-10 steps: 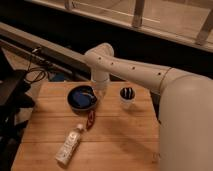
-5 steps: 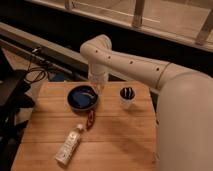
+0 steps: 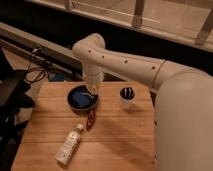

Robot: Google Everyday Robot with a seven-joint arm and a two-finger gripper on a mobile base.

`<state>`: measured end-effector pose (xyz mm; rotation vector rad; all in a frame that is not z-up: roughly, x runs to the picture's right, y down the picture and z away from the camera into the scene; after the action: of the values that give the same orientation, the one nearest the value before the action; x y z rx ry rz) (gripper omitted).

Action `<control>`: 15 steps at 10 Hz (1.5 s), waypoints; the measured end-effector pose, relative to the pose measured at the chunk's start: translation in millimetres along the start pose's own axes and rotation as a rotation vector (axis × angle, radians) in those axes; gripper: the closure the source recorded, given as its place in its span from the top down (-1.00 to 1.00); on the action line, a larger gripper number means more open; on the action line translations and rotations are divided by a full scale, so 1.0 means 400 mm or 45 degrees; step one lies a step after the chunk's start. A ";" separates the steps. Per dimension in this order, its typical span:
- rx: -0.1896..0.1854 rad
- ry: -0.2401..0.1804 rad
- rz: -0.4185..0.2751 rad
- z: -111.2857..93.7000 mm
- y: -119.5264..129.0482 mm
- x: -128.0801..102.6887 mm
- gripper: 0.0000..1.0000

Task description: Move the arm in a circular motion

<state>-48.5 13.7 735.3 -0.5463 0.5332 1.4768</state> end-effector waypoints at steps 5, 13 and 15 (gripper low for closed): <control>0.076 0.125 0.226 0.078 -0.115 0.116 -1.00; 0.305 0.071 0.703 0.035 -0.470 0.103 -1.00; 0.309 0.017 0.681 0.025 -0.481 0.048 -1.00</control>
<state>144.5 31.1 734.0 -0.2260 0.9043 1.8769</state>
